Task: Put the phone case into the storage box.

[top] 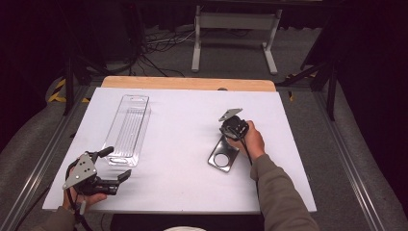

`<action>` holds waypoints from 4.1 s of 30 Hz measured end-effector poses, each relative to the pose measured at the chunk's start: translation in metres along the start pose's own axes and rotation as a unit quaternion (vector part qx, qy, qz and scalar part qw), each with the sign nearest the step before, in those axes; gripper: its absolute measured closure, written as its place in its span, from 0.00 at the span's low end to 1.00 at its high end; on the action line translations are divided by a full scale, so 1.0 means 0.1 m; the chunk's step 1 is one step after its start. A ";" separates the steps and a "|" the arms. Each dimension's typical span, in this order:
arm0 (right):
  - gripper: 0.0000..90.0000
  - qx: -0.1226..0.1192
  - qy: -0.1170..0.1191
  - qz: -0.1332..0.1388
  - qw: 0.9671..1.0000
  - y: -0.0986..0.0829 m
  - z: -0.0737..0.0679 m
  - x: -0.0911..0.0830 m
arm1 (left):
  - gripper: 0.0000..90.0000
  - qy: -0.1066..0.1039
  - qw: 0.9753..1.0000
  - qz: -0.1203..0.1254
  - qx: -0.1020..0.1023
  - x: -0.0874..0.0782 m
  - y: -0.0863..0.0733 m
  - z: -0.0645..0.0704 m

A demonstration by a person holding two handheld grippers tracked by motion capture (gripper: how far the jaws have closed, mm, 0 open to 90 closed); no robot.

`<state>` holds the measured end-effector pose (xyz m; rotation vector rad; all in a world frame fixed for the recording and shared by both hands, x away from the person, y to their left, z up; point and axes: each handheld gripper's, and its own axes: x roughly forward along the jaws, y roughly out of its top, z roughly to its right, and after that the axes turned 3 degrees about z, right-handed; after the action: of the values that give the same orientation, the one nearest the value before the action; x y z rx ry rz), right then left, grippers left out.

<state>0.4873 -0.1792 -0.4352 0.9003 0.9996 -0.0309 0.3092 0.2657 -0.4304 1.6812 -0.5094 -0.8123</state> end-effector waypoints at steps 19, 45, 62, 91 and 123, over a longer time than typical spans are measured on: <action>1.00 0.021 0.012 -0.008 1.000 -0.55 0.05 -0.49 | 0.07 0.001 1.000 -0.006 0.006 0.02 0.00 0.02; 1.00 -0.026 0.064 0.014 0.998 -0.86 -0.63 -0.92 | 0.07 0.002 1.000 -0.008 0.009 0.01 0.01 0.04; 1.00 -0.032 0.092 0.019 0.995 -0.81 -0.77 -0.88 | 0.07 0.002 1.000 -0.008 0.010 0.02 0.01 0.04; 0.22 0.051 0.081 -0.101 0.990 -0.02 -0.13 -0.46 | 0.08 0.004 0.999 -0.031 0.026 0.08 0.00 0.06; 0.93 -0.028 0.090 -0.204 0.974 0.22 -0.02 -0.05 | 0.08 -0.023 0.998 -0.049 0.027 0.13 -0.03 0.07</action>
<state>0.4918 -0.1651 -0.4173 0.6404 1.3364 -0.2716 0.3123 0.2522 -0.4374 1.7514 -0.4862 -0.9179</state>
